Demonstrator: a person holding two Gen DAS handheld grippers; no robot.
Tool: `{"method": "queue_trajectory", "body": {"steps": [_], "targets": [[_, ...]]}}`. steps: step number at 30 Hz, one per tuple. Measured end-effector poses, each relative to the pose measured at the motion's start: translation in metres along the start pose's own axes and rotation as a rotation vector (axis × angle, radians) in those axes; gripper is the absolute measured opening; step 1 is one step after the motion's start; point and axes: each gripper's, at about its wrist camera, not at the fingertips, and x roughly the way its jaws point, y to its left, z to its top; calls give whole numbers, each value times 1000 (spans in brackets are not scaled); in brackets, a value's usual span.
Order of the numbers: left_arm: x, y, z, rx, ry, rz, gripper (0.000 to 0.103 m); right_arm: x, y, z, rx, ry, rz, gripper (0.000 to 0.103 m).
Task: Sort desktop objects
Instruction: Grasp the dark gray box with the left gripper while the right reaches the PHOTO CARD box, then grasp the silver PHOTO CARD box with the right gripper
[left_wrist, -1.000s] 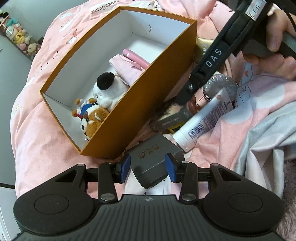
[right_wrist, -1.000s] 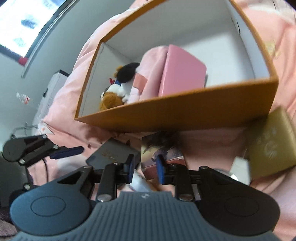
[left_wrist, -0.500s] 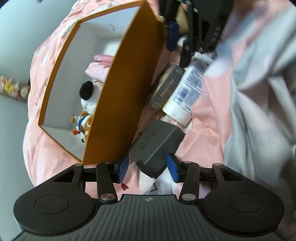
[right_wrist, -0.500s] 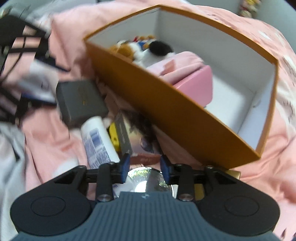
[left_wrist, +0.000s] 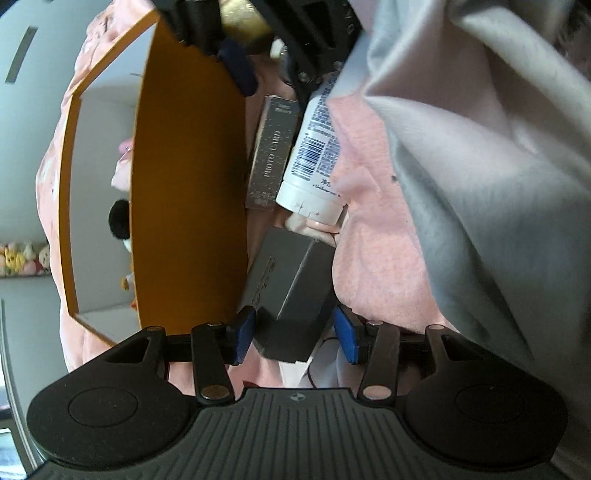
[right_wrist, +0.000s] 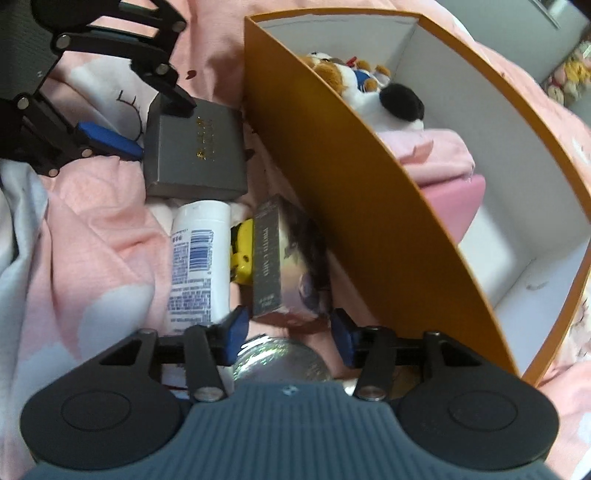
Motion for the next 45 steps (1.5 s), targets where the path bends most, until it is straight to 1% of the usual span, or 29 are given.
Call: {"method": "queue_trajectory", "body": {"steps": [3, 4, 5, 7, 11, 15, 21, 22, 24, 25, 26, 30, 34, 35, 38, 40, 41, 42, 43, 44, 45], "targets": [[6, -1, 0, 9, -9, 9, 58, 5, 4, 4, -34, -8, -23, 52], [8, 0, 0, 6, -12, 10, 58, 8, 5, 7, -35, -8, -27, 48], [9, 2, -1, 0, -15, 9, 58, 11, 5, 8, -28, -6, -25, 41], [8, 6, -5, -25, -24, 5, 58, 13, 7, 16, 5, 0, -18, 42], [3, 17, -13, -94, -51, 10, 56, 6, 2, 14, 38, -27, -28, 37], [2, 33, -15, -142, -74, 7, 55, 1, -6, 16, 59, -40, -37, 35], [13, 38, -10, -70, -80, -7, 52, 13, 4, 34, -60, -8, -54, 35], [14, 38, -10, -65, -78, -13, 50, 16, 6, 38, -79, -6, -54, 35], [16, 40, -10, -69, -79, -17, 49, 22, 10, 46, -105, -1, -51, 33], [17, 42, -11, -79, -80, -19, 49, 24, 12, 49, -114, 3, -51, 30], [16, 44, -12, -95, -84, -21, 48, 26, 13, 52, -119, 5, -55, 30], [15, 60, -22, -220, -92, -56, 47, 24, 12, 54, -96, 8, -58, 28], [9, 81, -32, -371, -114, -111, 46, 12, 5, 51, -31, -12, -60, 25], [2, 77, -19, -408, -119, -123, 46, 7, 3, 50, -4, -21, -55, 25], [-7, 93, -24, -523, -133, -170, 43, -8, -5, 47, 73, -60, -42, 24], [-13, 106, -24, -616, -142, -212, 41, -21, -12, 45, 133, -89, -26, 24], [-16, 106, -21, -663, -149, -239, 40, -26, -15, 44, 169, -101, -12, 24], [-22, 111, -21, -712, -162, -271, 39, -36, -19, 36, 210, -118, 2, 24], [-26, 115, -22, -755, -175, -301, 39, -46, -34, 29, 246, -132, 16, 24], [-30, 118, -21, -785, -188, -319, 39, -52, -39, 26, 285, -147, 31, 24], [-33, 120, -21, -811, -200, -330, 39, -65, -32, 14, 319, -161, 43, 24]]}}
